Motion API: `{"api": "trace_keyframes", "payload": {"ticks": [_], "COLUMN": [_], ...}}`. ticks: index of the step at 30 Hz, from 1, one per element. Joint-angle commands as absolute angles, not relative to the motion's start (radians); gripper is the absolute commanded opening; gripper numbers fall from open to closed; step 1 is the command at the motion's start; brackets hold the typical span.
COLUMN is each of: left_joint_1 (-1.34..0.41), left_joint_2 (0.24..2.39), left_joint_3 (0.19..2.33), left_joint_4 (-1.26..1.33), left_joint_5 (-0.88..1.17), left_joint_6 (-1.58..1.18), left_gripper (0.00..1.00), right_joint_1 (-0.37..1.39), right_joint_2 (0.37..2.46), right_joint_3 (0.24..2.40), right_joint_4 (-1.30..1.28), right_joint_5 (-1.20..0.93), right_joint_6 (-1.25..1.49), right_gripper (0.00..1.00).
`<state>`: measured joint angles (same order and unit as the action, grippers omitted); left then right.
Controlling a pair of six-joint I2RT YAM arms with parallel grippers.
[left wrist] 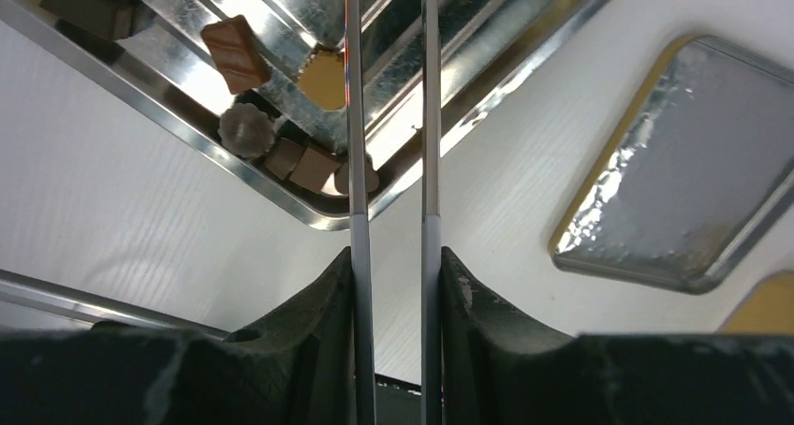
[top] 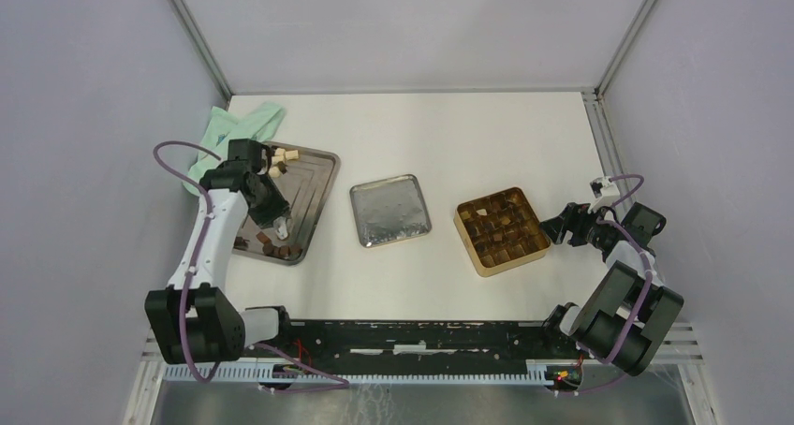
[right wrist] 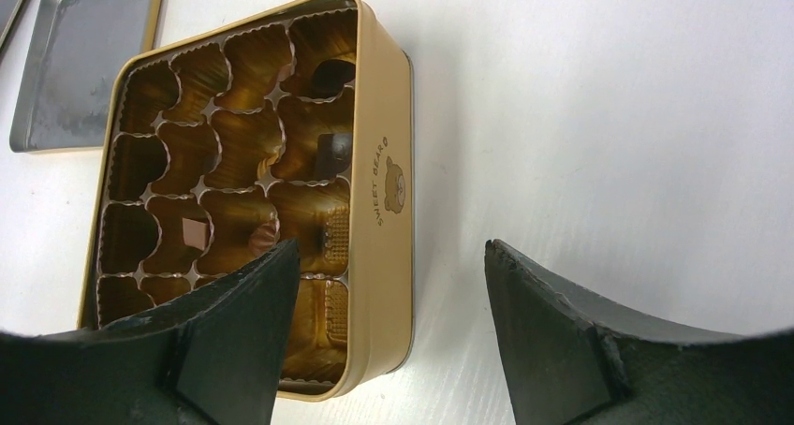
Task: Pack the chocolate
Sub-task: Pick up the fake chocolate from the plate, then place the fake chocolate in the packing box.
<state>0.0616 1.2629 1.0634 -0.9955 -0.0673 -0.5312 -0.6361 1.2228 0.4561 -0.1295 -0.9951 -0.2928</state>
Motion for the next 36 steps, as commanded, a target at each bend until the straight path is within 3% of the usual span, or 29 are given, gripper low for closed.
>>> {"api": "trace_keyframes", "payload": {"ticks": [1, 9, 21, 29, 36], "left_joint_1": [0.058, -0.063, -0.457, -0.708, -0.888], "left_joint_2": [1.178, 1.127, 1.124, 1.218, 1.417], "left_joint_3": [1.109, 1.138, 1.117, 1.101, 1.219], "left_joint_4": [-0.952, -0.86, -0.524, -0.272, -0.262], "left_joint_5": [0.1, 0.289, 0.392, 0.43, 0.486], "left_joint_6": [-0.529, -0.557, -0.616, -0.589, -0.451], "left_gripper": [0.02, 0.02, 0.02, 0.02, 0.02], "right_joint_1": [-0.641, -0.64, -0.641, -0.656, -0.667], "right_joint_2": [1.217, 1.202, 1.165, 1.12, 1.083], "right_joint_3": [0.488, 0.483, 0.518, 0.538, 0.504], "right_joint_4": [-0.116, -0.133, -0.193, -0.201, -0.172], "right_joint_5": [-1.04, -1.045, -0.999, -0.871, -0.749], "right_joint_6": [-0.317, -0.353, -0.352, -0.296, -0.257], "right_gripper": [0.78, 0.78, 0.78, 0.79, 0.79]}}
